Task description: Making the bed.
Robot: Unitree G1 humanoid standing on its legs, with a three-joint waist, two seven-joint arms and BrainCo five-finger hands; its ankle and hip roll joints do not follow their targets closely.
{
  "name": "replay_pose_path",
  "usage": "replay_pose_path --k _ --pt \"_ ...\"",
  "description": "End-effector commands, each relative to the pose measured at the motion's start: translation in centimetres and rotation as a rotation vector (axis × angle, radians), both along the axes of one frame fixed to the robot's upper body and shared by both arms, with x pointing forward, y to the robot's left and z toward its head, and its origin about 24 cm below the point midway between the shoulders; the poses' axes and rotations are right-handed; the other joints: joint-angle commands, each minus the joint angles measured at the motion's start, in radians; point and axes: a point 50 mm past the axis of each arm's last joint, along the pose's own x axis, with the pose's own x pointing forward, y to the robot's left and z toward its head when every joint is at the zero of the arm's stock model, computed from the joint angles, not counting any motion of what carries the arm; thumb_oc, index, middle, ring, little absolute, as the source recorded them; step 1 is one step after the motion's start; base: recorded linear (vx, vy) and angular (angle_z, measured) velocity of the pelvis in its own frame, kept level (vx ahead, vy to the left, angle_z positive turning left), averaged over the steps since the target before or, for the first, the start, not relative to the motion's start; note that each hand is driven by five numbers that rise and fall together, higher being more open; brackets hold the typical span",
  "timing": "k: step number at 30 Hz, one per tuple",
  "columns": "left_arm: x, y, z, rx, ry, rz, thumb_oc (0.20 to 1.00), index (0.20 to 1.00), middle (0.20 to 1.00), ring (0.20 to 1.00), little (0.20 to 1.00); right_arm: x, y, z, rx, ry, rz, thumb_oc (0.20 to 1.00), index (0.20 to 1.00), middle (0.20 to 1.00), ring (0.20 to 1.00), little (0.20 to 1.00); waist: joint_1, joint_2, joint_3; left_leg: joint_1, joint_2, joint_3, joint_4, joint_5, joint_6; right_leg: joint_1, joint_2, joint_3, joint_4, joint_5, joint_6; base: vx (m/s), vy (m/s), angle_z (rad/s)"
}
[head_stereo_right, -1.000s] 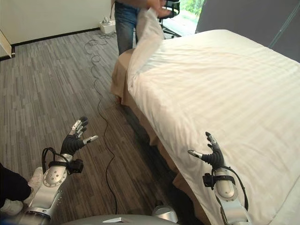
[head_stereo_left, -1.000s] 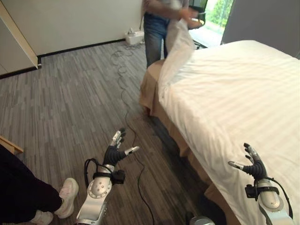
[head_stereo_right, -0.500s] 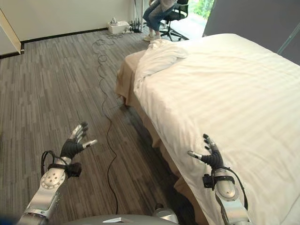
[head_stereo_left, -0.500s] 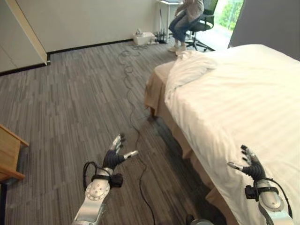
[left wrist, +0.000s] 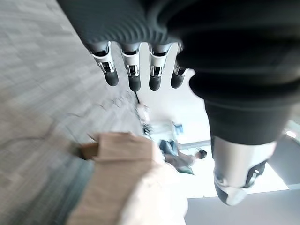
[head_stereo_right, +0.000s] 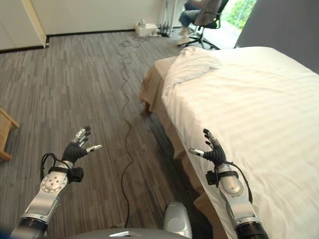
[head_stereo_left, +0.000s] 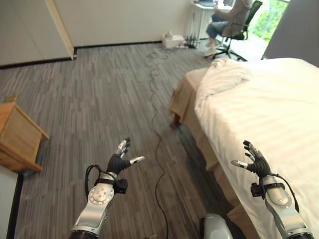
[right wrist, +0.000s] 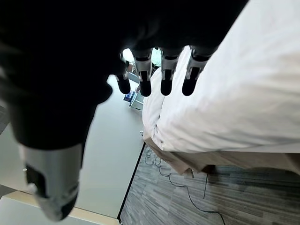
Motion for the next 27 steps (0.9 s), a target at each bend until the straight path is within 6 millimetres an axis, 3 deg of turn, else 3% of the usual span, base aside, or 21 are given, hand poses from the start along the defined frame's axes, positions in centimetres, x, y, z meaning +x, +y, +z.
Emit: replay_pose_path --k 1,4,6,7,8,9,10,12,14,16,18,19,20,22,23,24,25,26,27 --pt "2.1 -0.8 3.7 -0.007 -0.185 -0.058 1.0 1.0 1.0 1.0 1.0 1.4 -0.3 3.0 -0.013 -0.143 0.003 1.0 1.0 1.0 1.0 1.0 -0.06 -0.015 0.008 0.118 0.035 0.023 0.011 -0.093 -0.075 0.092 -0.002 -0.061 -0.266 0.068 -0.003 0.29 -0.2 0.23" --pt "2.2 -1.3 3.3 -0.034 -0.179 -0.066 1.0 1.0 1.0 1.0 1.0 1.0 -0.6 3.1 -0.029 -0.144 0.008 1.0 1.0 1.0 1.0 1.0 -0.068 -0.014 -0.006 0.174 0.042 0.033 0.027 -0.105 -0.1 0.156 0.005 -0.082 -0.311 0.074 -0.018 0.3 -0.212 0.29" --pt "2.0 -1.6 3.1 -0.047 -0.175 -0.082 1.0 1.0 1.0 1.0 1.0 1.1 -0.6 3.8 -0.063 -0.167 0.034 1.0 1.0 1.0 1.0 1.0 -0.06 -0.006 0.007 0.126 0.09 0.033 0.225 -0.098 -0.129 0.228 0.017 -0.101 -0.335 0.049 -0.057 0.25 -0.219 0.18" --pt "2.0 -1.6 3.1 -0.047 -0.176 -0.082 1.0 1.0 1.0 1.0 1.0 1.1 -0.6 3.8 -0.063 -0.168 0.034 1.0 1.0 1.0 1.0 1.0 -0.063 -0.003 0.008 0.117 0.101 0.027 0.243 -0.105 -0.132 0.231 0.023 -0.105 -0.337 0.049 -0.06 0.21 -0.227 0.13" --pt "2.0 -1.6 3.2 -0.054 -0.183 -0.081 1.0 1.0 1.0 1.0 1.0 1.4 -0.6 4.1 -0.08 -0.179 0.051 1.0 1.0 1.0 1.0 1.0 -0.053 -0.004 0.017 0.081 0.145 0.03 0.372 -0.043 -0.156 0.265 0.033 -0.105 -0.349 0.032 -0.085 0.33 -0.327 0.18" --pt "2.1 -1.7 3.5 -0.076 -0.2 -0.071 1.0 1.0 1.0 1.0 1.0 1.9 -0.2 4.6 -0.089 -0.193 0.071 1.0 1.0 1.0 1.0 1.0 -0.027 -0.014 0.042 -0.002 0.232 -0.013 0.619 0.067 -0.193 0.334 0.066 -0.101 -0.379 -0.003 -0.136 0.42 -0.4 0.1" --pt "2.0 -1.5 3.4 -0.081 -0.199 -0.056 1.0 1.0 1.0 1.0 1.0 2.0 -0.2 4.7 -0.082 -0.2 0.066 1.0 1.0 1.0 1.0 1.0 -0.011 -0.027 0.053 -0.043 0.25 -0.043 0.697 0.086 -0.188 0.36 0.072 -0.093 -0.392 -0.013 -0.155 0.42 -0.344 -0.08" --pt "1.7 -1.4 3.2 -0.094 -0.191 -0.039 1.0 1.0 1.0 1.0 1.0 2.2 0.0 4.8 -0.102 -0.194 0.081 1.0 1.0 1.0 1.0 1.0 0.013 -0.038 0.066 -0.121 0.25 -0.046 0.744 0.055 -0.169 0.403 0.076 -0.069 -0.401 -0.043 -0.162 0.31 -0.121 -0.56" --pt "1.5 -1.4 2.9 -0.097 -0.18 -0.032 1.0 1.0 1.0 1.0 1.0 2.3 0.3 4.6 -0.111 -0.181 0.093 1.0 1.0 1.0 1.0 1.0 0.036 -0.033 0.07 -0.179 0.246 -0.02 0.673 0.036 -0.15 0.436 0.08 -0.047 -0.404 -0.073 -0.158 0.29 0.034 -0.9" --pt "1.2 -1.4 2.9 -0.094 -0.18 -0.032 1.0 1.0 1.0 1.0 1.0 2.3 0.5 4.5 -0.143 -0.176 0.108 1.0 1.0 1.0 1.0 1.0 0.055 -0.019 0.061 -0.201 0.223 0.014 0.505 0.033 -0.129 0.452 0.088 -0.039 -0.408 -0.088 -0.139 0.34 0.088 -0.54" --pt "0.9 -1.5 2.7 -0.099 -0.182 -0.022 1.0 1.0 1.0 1.0 1.0 2.3 0.5 4.5 -0.193 -0.173 0.117 1.0 1.0 1.0 1.0 1.0 0.066 0.0 0.052 -0.209 0.197 0.054 0.279 0.1 -0.129 0.494 0.094 -0.036 -0.413 -0.122 -0.113 0.33 0.115 -0.3" --pt "0.9 -1.5 2.7 -0.099 -0.182 -0.022 1.0 1.0 1.0 1.0 1.0 2.3 0.5 4.5 -0.193 -0.172 0.117 1.0 1.0 1.0 1.0 1.0 0.066 -0.002 0.053 -0.205 0.194 0.055 0.274 0.102 -0.129 0.495 0.092 -0.036 -0.413 -0.123 -0.112 0.36 0.096 -0.22" --pt "0.8 -1.7 2.6 -0.113 -0.185 -0.014 1.0 1.0 1.0 1.0 1.0 2.3 0.4 4.4 -0.212 -0.173 0.109 1.0 1.0 1.0 1.0 1.0 0.069 0.009 0.047 -0.231 0.221 0.105 0.185 0.135 -0.13 0.521 0.106 -0.038 -0.414 -0.14 -0.104 0.24 0.052 -0.19" --pt "0.8 -1.9 2.5 -0.129 -0.183 -0.013 1.0 1.0 1.0 1.0 1.0 2.4 0.5 4.4 -0.224 -0.178 0.106 1.0 1.0 1.0 1.0 1.0 0.059 0.005 0.041 -0.222 0.228 0.129 0.148 0.137 -0.14 0.548 0.1 -0.041 -0.411 -0.163 -0.096 0.42 0.077 -0.1" --pt "0.4 -2.0 2.1 -0.133 -0.163 -0.018 1.0 1.0 1.0 1.0 1.0 2.3 1.3 4.6 -0.239 -0.193 0.131 1.0 1.0 1.0 1.0 1.0 0.048 0.019 0.024 -0.181 0.241 0.203 0.109 0.176 -0.127 0.559 0.113 -0.046 -0.396 -0.164 -0.093 0.41 0.067 0.0" --pt "0.3 -2.0 2.1 -0.133 -0.161 -0.018 1.0 1.0 1.0 1.0 1.0 2.3 1.3 4.6 -0.239 -0.191 0.131 1.0 1.0 1.0 1.0 1.0 0.05 0.018 0.023 -0.177 0.24 0.207 0.104 0.179 -0.127 0.558 0.112 -0.043 -0.395 -0.165 -0.092 0.37 0.063 -0.03" --pt "0.2 -2.0 1.9 -0.13 -0.15 -0.018 1.0 1.0 1.0 1.0 1.0 2.3 1.8 4.4 -0.242 -0.189 0.147 1.0 1.0 1.0 1.0 1.0 0.054 0.022 0.015 -0.167 0.227 0.203 0.088 0.188 -0.117 0.561 0.112 -0.037 -0.376 -0.171 -0.09 0.37 0.071 -0.14" --pt "0.3 -2.3 1.8 -0.117 -0.143 -0.036 1.0 1.0 1.0 1.0 1.0 2.2 2.6 4.3 -0.252 -0.194 0.178 1.0 1.0 1.0 1.0 1.0 0.057 0.018 -0.002 -0.13 0.179 0.184 0.062 0.164 -0.111 0.562 0.102 -0.029 -0.3 -0.179 -0.084 0.32 0.067 -0.26" --pt "0.3 -2.2 1.8 -0.115 -0.143 -0.034 1.0 1.0 1.0 1.0 1.0 2.2 2.7 4.2 -0.251 -0.195 0.18 1.0 1.0 1.0 1.0 1.0 0.057 0.018 0.001 -0.134 0.186 0.212 0.066 0.178 -0.096 0.554 0.103 -0.037 -0.292 -0.173 -0.084 0.31 0.088 -0.41"
